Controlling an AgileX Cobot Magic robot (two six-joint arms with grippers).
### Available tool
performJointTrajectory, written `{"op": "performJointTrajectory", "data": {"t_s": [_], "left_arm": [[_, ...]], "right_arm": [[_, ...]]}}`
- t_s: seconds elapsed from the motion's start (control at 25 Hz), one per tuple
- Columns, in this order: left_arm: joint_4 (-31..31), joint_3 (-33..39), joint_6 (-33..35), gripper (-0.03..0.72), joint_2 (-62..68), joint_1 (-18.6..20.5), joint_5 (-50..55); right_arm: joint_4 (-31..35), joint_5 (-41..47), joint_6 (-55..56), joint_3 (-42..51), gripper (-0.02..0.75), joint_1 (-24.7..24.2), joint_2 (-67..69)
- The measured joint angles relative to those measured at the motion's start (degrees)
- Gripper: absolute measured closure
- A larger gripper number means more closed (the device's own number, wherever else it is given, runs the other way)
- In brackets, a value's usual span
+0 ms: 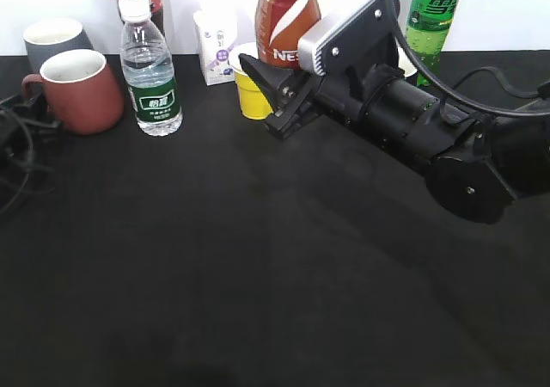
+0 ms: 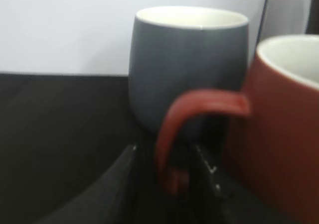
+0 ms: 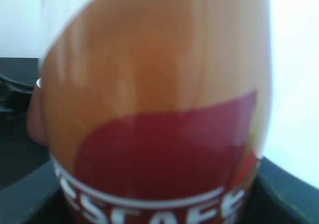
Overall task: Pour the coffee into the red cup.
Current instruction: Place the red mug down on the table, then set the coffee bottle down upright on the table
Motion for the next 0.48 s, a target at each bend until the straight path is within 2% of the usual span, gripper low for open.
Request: {"op": "performJointTrajectory", "data": {"t_s": [0.2,0.28,0.4,0.48], "left_arm": [[-0.05,11.15,-0.04,0.391,-8.11,0.00,0.45],[-0.05,17.59,-0.04,0.389,-16.82,-1.48,0.65],[-0.05,22.10,-0.04,0.389,-26.02,-4.08,0.58],[0.97,24.09,-0.04,0.389,-31.96,-6.20,0.48]], "right_arm": [[0.00,0.00,0.00,0.00,0.203,0.00,0.00],[1.36,0.00,0.00,0.00,0.203,0.05,0.00],[10.73,0.11,0.18,0.00,0.203,0.10,-0.28],[21.13,4.09,-1.40,0.00,0.203,0.05,-1.88]]}}
